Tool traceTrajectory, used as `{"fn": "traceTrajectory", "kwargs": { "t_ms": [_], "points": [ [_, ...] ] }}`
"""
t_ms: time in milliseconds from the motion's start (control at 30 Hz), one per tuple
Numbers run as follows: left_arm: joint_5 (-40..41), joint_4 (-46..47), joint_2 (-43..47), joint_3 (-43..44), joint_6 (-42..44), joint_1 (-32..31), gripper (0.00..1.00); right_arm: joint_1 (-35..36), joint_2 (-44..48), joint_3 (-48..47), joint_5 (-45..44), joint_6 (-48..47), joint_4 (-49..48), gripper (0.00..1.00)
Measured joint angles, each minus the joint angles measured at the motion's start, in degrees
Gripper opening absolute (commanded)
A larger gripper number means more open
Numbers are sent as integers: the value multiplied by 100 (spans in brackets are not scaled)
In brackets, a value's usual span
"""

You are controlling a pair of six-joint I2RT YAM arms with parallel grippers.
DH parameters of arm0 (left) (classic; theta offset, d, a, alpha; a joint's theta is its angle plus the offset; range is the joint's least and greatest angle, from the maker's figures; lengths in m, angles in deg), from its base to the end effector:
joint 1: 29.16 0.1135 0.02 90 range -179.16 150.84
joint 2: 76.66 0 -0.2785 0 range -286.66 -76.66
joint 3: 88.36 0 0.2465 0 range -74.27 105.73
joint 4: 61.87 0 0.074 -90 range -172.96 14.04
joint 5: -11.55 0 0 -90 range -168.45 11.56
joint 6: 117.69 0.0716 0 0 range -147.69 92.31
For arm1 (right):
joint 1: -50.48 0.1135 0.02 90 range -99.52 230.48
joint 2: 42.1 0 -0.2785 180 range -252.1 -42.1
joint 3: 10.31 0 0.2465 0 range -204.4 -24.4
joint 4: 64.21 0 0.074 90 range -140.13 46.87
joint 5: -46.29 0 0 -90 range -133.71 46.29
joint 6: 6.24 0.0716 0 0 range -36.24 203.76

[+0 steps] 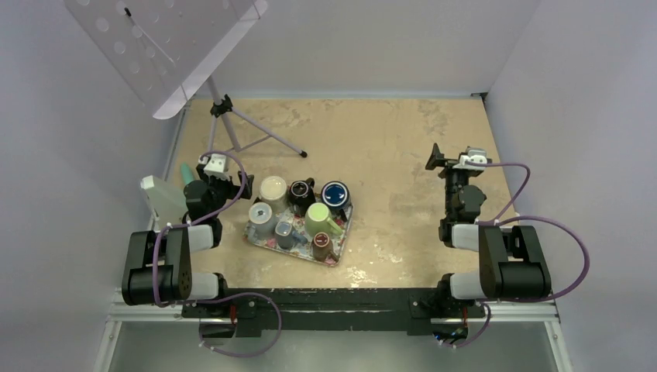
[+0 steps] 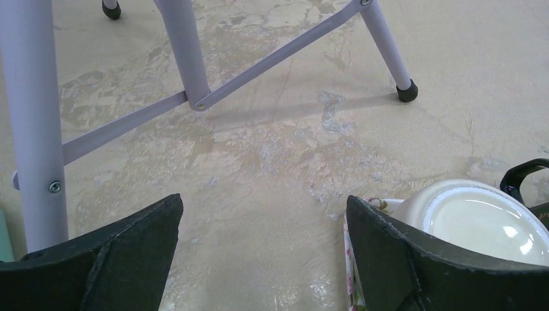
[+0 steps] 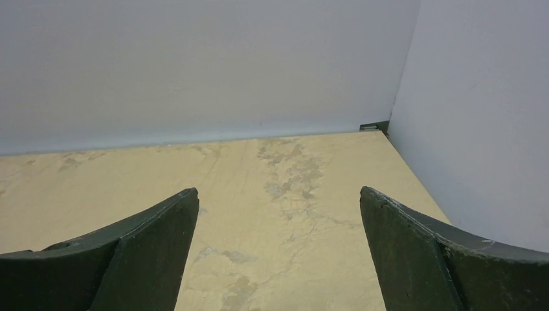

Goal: Turn the mug right side up

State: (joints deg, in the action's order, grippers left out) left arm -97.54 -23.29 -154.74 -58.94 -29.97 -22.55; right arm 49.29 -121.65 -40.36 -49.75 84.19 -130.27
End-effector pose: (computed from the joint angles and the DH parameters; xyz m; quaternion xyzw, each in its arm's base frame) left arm 0.2657 0.0072 0.1761 0.0476 0.7619 -0.1031 0.6377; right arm 0.2685 -0.0131 0.2413 0.0507 0.5964 -0.0368 0.8002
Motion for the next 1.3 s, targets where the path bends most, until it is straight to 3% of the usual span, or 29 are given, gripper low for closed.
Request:
{"fn": "traceTrajectory", "kwargs": {
  "t_ms": [167, 333, 467, 600, 767, 1000, 1133, 1300],
  "points": [
    [-2, 0, 0, 0, 2, 0, 100, 0, 243, -125, 127, -7, 490, 99],
    [24, -13, 59, -2, -4, 0, 100, 2, 1419, -413, 437, -26, 1716, 99],
    [-131, -584, 938, -11, 48, 0, 100, 208, 2247, -905, 699, -52, 2949, 97],
    [-557, -2031, 2708, 260, 260, 0, 100, 955, 2763, -1250, 946, -203, 4057, 91],
    [-981, -4839, 3928, 1626, 813, 0, 100, 2306, 2863, -1563, 1176, -140, 5335, 79],
    [-1108, -7746, 4057, 3307, 1086, -2, 100, 3506, 3010, -1528, 693, 691, 6376, 71],
    [-1235, -8690, 3810, 3777, 925, -2, 100, 4242, 2422, -1648, 221, 1143, 6791, 65],
    [-1126, -9440, 3464, 3965, -22, 0, 96, 5209, 1886, -1587, -546, 2063, 7423, 62]
  ]
}}
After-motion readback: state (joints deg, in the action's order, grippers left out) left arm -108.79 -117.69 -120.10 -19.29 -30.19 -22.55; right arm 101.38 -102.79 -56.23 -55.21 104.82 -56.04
